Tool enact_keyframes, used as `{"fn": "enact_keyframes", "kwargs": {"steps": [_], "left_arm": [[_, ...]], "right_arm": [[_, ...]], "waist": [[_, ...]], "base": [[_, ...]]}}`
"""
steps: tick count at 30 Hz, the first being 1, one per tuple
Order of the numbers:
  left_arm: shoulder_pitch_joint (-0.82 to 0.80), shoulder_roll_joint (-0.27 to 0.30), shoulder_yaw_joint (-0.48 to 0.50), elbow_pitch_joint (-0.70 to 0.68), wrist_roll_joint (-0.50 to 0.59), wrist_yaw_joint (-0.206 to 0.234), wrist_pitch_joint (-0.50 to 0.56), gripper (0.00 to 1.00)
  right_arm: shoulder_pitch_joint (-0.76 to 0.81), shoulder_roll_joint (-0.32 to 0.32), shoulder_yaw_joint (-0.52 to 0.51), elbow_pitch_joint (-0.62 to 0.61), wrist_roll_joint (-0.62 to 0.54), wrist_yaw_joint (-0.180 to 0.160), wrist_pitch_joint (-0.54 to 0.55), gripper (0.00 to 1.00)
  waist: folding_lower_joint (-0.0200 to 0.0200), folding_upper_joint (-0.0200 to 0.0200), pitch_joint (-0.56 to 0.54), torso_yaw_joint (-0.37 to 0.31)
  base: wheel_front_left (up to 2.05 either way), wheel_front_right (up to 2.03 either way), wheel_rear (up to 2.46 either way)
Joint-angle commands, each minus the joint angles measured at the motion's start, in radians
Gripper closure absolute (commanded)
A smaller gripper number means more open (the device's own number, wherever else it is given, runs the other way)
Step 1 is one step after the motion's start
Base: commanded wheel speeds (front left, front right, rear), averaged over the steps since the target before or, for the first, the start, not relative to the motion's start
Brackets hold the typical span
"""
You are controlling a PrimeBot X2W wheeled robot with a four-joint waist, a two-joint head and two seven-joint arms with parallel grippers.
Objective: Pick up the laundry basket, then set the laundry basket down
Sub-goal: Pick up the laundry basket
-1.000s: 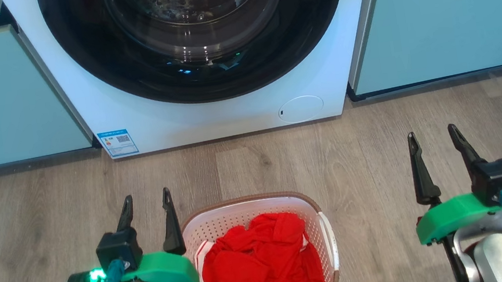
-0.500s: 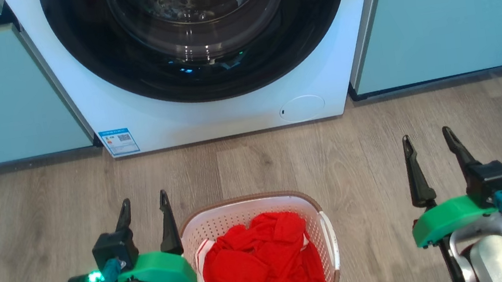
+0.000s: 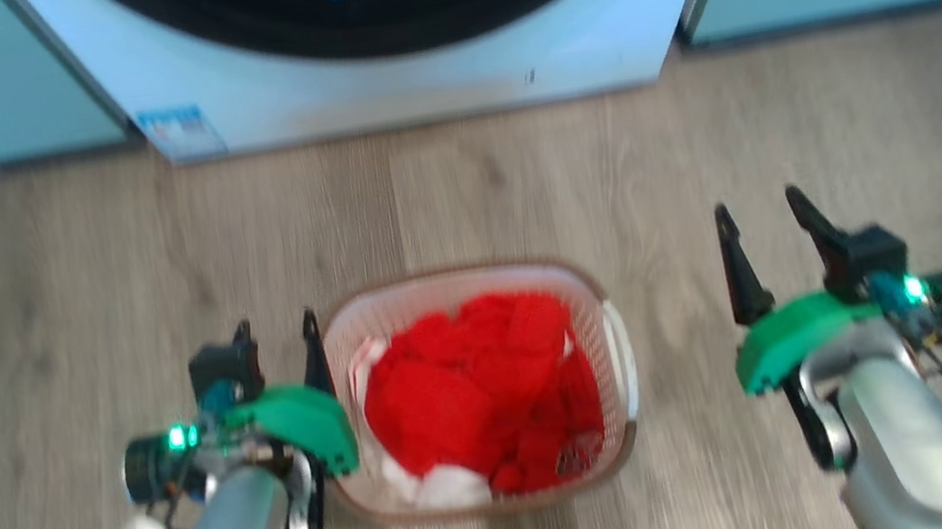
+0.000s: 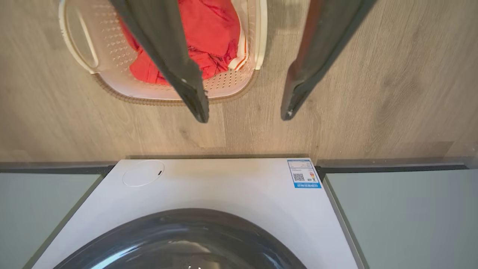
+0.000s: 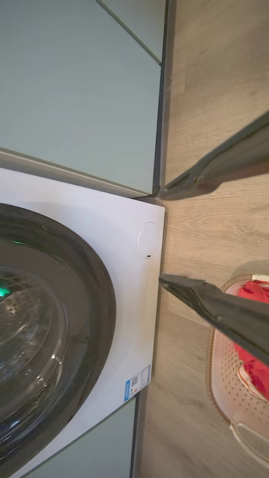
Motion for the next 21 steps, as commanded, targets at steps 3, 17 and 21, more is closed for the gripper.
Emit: {"fn": "enact_keyframes", "kwargs": {"steps": [3, 17, 21], "left_arm": [[-0.123, 0.005, 0.007, 0.112, -0.007, -0.021, -0.006, 0.00], [-0.434, 0.005, -0.075, 0.541, -0.044, -0.129, 0.045, 0.00], [-0.480, 0.005, -0.098, 0.577, -0.043, -0.141, 0.067, 0.00]], "right_arm": [[-0.095, -0.008, 0.044, 0.051, 0.014, 0.002, 0.024, 0.00], [-0.321, -0.008, 0.182, 0.367, 0.228, 0.002, 0.131, 0.00], [-0.362, -0.008, 0.238, 0.426, 0.271, 0.002, 0.149, 0.00]], "waist": [[-0.0001, 0.0000, 0.187, 0.032], [-0.0001, 0.0000, 0.432, 0.039], [-0.0001, 0.0000, 0.473, 0.038]], "base": [[0.00, 0.00, 0.00], [0.00, 0.00, 0.00], [0.00, 0.00, 0.00]]}}
